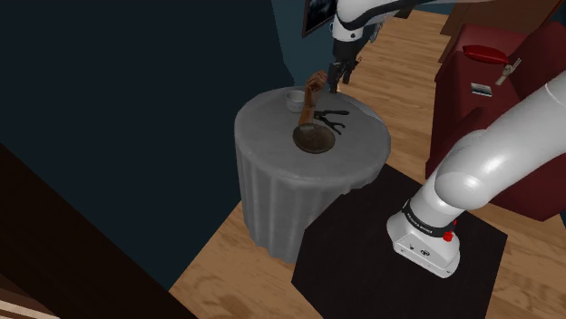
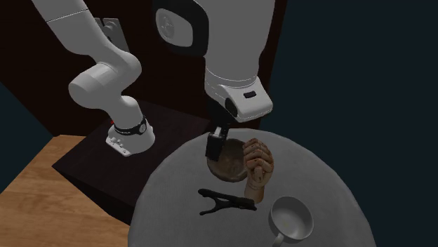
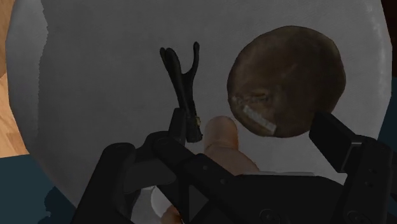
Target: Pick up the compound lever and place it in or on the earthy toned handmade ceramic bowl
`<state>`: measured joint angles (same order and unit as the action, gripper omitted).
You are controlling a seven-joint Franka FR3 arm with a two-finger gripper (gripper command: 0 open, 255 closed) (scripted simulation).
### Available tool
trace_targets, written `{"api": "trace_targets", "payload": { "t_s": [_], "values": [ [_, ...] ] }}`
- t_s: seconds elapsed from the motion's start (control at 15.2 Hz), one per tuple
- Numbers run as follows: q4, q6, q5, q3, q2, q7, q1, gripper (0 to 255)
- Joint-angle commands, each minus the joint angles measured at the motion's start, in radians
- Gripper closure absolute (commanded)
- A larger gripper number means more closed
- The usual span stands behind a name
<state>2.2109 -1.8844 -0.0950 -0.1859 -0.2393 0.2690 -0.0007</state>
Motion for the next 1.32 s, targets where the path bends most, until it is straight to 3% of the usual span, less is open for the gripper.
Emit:
{"api": "trace_targets", "payload": {
  "t_s": [0.0,0.66,1.25],
  "values": [
    [-0.025,-0.031,0.016,-0.019,0.076,0.044,-0.002,0],
    [-0.242,-0.105,0.133,-0.059,0.483,0.253,-0.043,0],
    [-0.179,-0.203,0.144,-0.053,0.521,0.262,-0.048,0]
  ]
}}
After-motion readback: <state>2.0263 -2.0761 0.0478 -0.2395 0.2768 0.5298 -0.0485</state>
